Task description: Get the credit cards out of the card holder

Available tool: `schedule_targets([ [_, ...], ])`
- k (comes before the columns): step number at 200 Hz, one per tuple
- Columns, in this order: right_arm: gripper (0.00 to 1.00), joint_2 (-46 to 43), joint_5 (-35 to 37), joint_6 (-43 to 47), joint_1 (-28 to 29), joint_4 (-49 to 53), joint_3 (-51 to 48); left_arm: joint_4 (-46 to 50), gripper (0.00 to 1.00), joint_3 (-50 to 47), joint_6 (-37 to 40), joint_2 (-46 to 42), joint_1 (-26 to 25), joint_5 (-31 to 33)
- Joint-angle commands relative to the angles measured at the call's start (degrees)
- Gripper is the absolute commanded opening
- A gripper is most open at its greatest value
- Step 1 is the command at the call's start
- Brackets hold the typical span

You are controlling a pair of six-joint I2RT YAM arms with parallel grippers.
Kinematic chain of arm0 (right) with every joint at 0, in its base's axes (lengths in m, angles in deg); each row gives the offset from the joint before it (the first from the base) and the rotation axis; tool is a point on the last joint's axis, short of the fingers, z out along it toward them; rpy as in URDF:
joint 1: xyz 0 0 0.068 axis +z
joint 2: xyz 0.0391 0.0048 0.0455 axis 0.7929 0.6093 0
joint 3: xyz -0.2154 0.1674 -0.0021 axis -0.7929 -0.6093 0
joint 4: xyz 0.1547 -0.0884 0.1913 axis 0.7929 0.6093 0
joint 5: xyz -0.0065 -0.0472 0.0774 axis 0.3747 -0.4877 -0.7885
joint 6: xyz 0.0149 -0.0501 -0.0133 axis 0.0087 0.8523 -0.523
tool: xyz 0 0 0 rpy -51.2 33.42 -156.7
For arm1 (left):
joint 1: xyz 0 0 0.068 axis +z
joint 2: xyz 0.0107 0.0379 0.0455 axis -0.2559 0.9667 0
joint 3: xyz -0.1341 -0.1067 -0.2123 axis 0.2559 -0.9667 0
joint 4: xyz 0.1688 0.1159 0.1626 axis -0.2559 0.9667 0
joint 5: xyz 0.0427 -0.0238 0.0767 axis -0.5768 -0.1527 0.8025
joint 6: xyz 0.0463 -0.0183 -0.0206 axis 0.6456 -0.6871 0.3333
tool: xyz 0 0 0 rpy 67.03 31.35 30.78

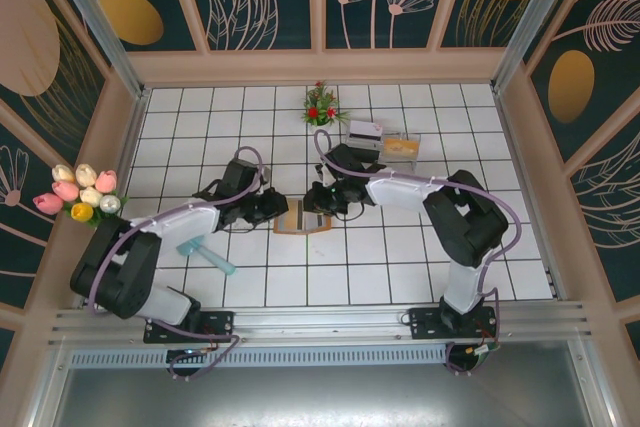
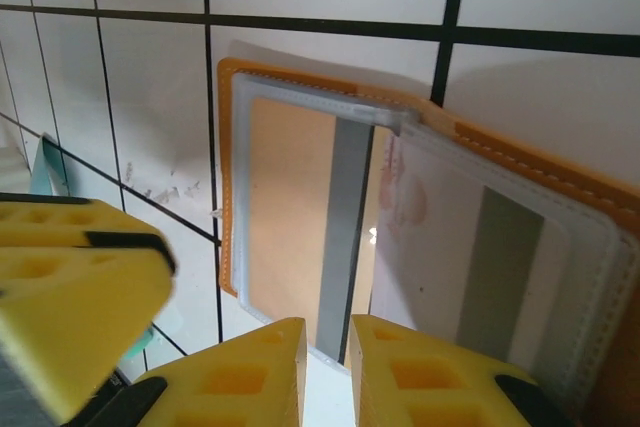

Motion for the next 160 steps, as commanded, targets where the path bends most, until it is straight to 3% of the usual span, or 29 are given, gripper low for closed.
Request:
schedule_targets([
  [1, 0.21, 1.33, -0.08, 0.56, -0.38, 0.41, -0.24, -0.8, 0.13, 0.87, -0.69, 2.94, -0.62, 1.41],
  [48, 0.21, 2.42, -0.92, -0.31, -0.73, -0.42, -1.22, 1.56, 0.09, -0.04, -0.78, 3.7, -0.64, 8.32],
  [90, 0.21, 2.86, -0.64, -2.1, -1.17, -1.37, -2.21, 0.7, 0.08, -1.43, -1.24, 5.07, -0.62, 7.66],
  [160, 0.19, 3.83, -6.28, -3.53, -1.71, -7.17, -4.41, 1.02, 0.07, -1.98, -0.82, 6.7, -0.64, 7.14],
])
